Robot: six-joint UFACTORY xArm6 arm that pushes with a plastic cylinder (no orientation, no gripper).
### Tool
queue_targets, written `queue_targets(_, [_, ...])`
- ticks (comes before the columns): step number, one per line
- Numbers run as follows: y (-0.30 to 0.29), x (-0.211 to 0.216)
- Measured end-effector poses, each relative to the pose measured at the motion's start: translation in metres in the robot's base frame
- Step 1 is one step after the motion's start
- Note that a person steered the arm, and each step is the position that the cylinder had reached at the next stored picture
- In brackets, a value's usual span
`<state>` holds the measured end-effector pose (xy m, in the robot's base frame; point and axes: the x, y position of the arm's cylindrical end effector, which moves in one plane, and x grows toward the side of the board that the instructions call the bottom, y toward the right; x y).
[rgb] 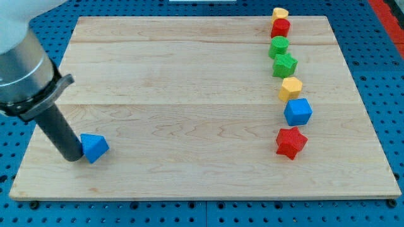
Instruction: Push the blue triangle into the bottom of the red star
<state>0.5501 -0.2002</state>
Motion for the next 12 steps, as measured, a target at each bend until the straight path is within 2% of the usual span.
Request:
queue_targets(1, [0.018, -0.003])
queue_targets(3, [0.033, -0.042])
queue_targets(5, [0.065, -0.048])
queue_targets(8, [0.143, -0.042])
queue_targets(12, [0.208, 0.002])
